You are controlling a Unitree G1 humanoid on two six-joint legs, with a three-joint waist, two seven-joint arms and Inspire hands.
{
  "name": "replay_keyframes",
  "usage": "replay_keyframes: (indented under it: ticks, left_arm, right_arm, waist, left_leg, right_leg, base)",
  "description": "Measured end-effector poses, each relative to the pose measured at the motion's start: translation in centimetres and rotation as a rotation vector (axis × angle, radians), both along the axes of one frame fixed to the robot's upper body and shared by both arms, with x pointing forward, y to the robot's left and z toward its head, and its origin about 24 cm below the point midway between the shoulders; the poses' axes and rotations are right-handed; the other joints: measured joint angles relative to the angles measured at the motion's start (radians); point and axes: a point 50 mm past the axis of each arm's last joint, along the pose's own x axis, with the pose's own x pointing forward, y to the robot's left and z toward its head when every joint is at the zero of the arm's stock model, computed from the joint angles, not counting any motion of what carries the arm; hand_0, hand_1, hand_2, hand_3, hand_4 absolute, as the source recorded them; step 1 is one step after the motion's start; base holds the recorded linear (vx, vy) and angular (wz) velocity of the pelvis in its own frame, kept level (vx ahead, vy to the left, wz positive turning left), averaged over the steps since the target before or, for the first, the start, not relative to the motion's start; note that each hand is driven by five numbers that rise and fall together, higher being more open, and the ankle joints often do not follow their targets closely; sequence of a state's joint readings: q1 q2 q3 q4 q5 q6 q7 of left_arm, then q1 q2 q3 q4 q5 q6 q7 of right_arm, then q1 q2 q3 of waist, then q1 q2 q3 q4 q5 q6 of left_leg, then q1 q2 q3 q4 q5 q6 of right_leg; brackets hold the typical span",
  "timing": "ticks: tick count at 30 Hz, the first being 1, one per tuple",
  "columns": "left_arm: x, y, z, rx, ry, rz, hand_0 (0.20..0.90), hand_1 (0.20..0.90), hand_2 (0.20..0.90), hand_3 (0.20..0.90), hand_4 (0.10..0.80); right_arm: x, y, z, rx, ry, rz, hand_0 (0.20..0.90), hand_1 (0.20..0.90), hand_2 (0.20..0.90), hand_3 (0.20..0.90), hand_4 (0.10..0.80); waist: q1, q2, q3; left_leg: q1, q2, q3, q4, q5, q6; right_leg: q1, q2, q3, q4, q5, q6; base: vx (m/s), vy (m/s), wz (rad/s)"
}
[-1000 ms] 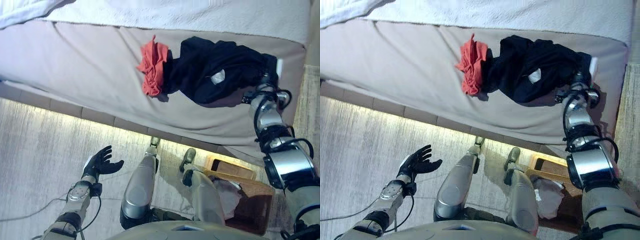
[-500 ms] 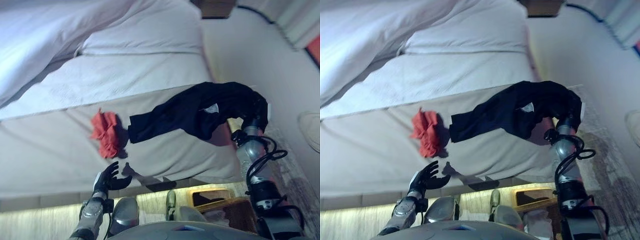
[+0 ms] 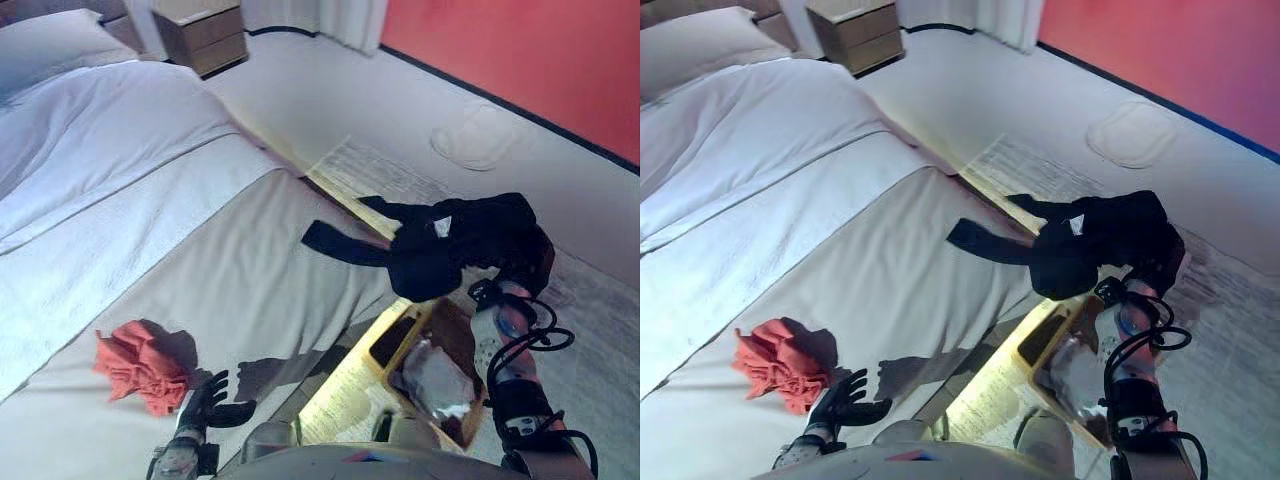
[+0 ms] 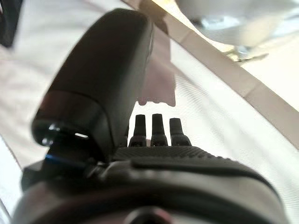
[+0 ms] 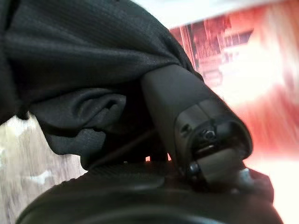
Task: Pick up the clothes from the bed and place them into the basket
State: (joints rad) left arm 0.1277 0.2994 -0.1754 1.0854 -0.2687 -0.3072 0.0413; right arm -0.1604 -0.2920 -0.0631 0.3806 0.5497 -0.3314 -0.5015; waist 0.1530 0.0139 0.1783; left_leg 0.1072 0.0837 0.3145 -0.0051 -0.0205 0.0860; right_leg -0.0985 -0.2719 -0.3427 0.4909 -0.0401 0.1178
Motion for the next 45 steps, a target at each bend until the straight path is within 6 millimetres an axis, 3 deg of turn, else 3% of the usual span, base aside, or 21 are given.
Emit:
replay_keyframes:
  ticks: [2,3,4,5,6,7,9,11,13,15,22,31,45]
  left_arm:
    - [0.3,0.4,0.2,0.001,-0.016,0.025,0.9,0.9,0.9,0.9,0.8]
    - [0.9,0.9,0.5,0.013,-0.033,0.028,0.9,0.9,0.9,0.9,0.8]
    - [1.2,1.0,0.6,0.02,-0.042,0.043,0.9,0.9,0.9,0.9,0.8]
    - [2.0,0.5,0.7,0.004,-0.078,0.086,0.9,0.9,0.9,0.9,0.8]
    - [2.2,0.2,0.7,-0.005,-0.087,0.09,0.9,0.9,0.9,0.9,0.8]
    - [2.4,-0.5,0.6,-0.027,-0.093,0.089,0.9,0.9,0.9,0.9,0.8]
    - [2.7,-1.6,0.4,-0.063,-0.101,0.08,0.9,0.9,0.9,0.9,0.8]
    - [2.6,-2.6,0.2,-0.096,-0.098,0.056,0.9,0.9,0.9,0.9,0.8]
    - [2.5,-2.4,0.2,-0.087,-0.096,0.06,0.9,0.9,0.9,0.9,0.8]
    - [2.5,-2.2,0.2,-0.082,-0.097,0.061,0.9,0.9,0.9,0.9,0.8]
    - [1.9,-1.6,0.2,-0.067,-0.082,0.062,0.9,0.9,0.9,0.9,0.8]
    - [0.9,-1.6,0.0,-0.068,-0.058,0.067,0.9,0.9,0.9,0.9,0.8]
    - [0.9,-1.6,0.0,-0.079,-0.057,0.059,0.9,0.9,0.9,0.9,0.8]
  right_arm:
    - [0.4,0.8,0.8,-0.038,-0.029,0.037,0.3,0.3,0.3,0.2,0.1]
    - [0.6,1.6,1.2,-0.067,-0.046,0.07,0.3,0.3,0.3,0.2,0.1]
    - [1.0,2.5,1.5,-0.095,-0.054,0.114,0.3,0.3,0.3,0.2,0.1]
    - [1.6,3.6,2.0,-0.122,-0.066,0.16,0.3,0.3,0.3,0.2,0.1]
    - [1.7,3.7,2.2,-0.129,-0.073,0.165,0.3,0.3,0.3,0.2,0.1]
    - [2.1,3.8,2.9,-0.143,-0.09,0.171,0.3,0.3,0.3,0.2,0.1]
    - [2.5,2.9,3.6,-0.177,-0.075,0.159,0.3,0.3,0.3,0.2,0.1]
    - [2.1,1.4,3.2,-0.181,-0.031,0.116,0.3,0.3,0.3,0.2,0.1]
    - [1.9,0.4,2.9,-0.159,-0.009,0.07,0.3,0.3,0.3,0.2,0.1]
    - [1.5,-0.7,2.2,-0.141,0.037,-0.004,0.3,0.3,0.3,0.2,0.1]
    - [1.2,-0.7,1.1,-0.13,0.106,-0.021,0.3,0.3,0.3,0.2,0.1]
    - [0.7,-0.9,-0.7,-0.09,0.178,-0.017,0.3,0.3,0.3,0.2,0.1]
    - [1.2,-0.2,1.7,-0.119,0.058,0.008,0.3,0.3,0.3,0.2,0.1]
  waist:
    - [0.02,-0.021,-0.01]
    - [0.038,-0.049,-0.009]
    - [0.059,-0.066,-0.009]
    - [0.07,-0.082,-0.008]
    - [0.07,-0.082,-0.008]
    - [0.066,-0.073,-0.013]
    - [0.068,-0.062,-0.018]
    - [0.024,-0.072,-0.014]
    - [0.004,-0.075,-0.014]
    - [-0.006,-0.074,-0.014]
    - [0.006,-0.039,-0.028]
    - [0.011,-0.026,-0.034]
    - [0.009,-0.021,-0.033]
  left_leg:
    - [-0.035,0.007,0.015,0.037,0.004,-0.005]
    - [-0.057,0.01,0.02,0.076,0.008,-0.011]
    - [-0.089,0.025,0.016,0.136,0.005,-0.017]
    - [-0.174,0.052,-0.04,0.206,-0.045,-0.093]
    - [-0.174,0.049,-0.061,0.17,-0.042,-0.106]
    - [-0.176,0.045,-0.089,0.08,-0.03,-0.123]
    - [-0.178,0.042,-0.146,0.008,0.054,-0.139]
    - [-0.164,0.057,-0.171,-0.03,0.117,-0.159]
    - [-0.147,0.054,-0.17,-0.059,0.144,-0.171]
    - [-0.123,0.038,-0.17,-0.083,0.158,-0.167]
    - [-0.114,0.002,-0.18,-0.083,0.159,-0.155]
    - [-0.104,-0.003,-0.194,-0.083,0.159,-0.155]
    - [-0.102,0.0,-0.199,-0.083,0.159,-0.156]
  right_leg:
    - [0.063,-0.018,-0.014,-0.1,-0.003,0.006]
    - [0.121,0.002,-0.024,-0.258,0.066,-0.016]
    - [0.17,0.036,-0.037,-0.387,0.078,-0.027]
    - [0.192,0.071,-0.024,-0.497,0.103,-0.06]
    - [0.191,0.078,-0.018,-0.511,0.103,-0.06]
    - [0.192,0.108,0.001,-0.548,0.102,-0.059]
    - [0.179,0.156,0.035,-0.582,0.092,-0.051]
    - [0.18,0.179,0.034,-0.583,0.087,-0.045]
    - [0.184,0.178,0.034,-0.583,0.081,-0.039]
    - [0.198,0.162,0.03,-0.583,0.076,-0.032]
    - [0.214,0.13,0.015,-0.583,0.074,-0.028]
    - [0.235,0.127,0.0,-0.583,0.072,-0.026]
    - [0.24,0.126,-0.005,-0.583,0.07,-0.023]
  base:
    - [-0.161,-0.257,-0.71]
    - [-0.119,-0.199,-0.68]
    - [-0.14,-0.188,-0.92]
    - [-0.097,-0.104,-0.77]
    - [-0.062,-0.068,-0.66]
    - [-0.009,-0.041,-0.56]
    - [-0.008,-0.012,-0.67]
    - [0.018,0.01,-0.2]
    - [0.048,0.0,0.0]
    - [0.051,-0.008,0.09]
    - [0.006,-0.004,0.08]
    - [-0.005,-0.002,0.05]
    - [0.0,0.0,0.0]
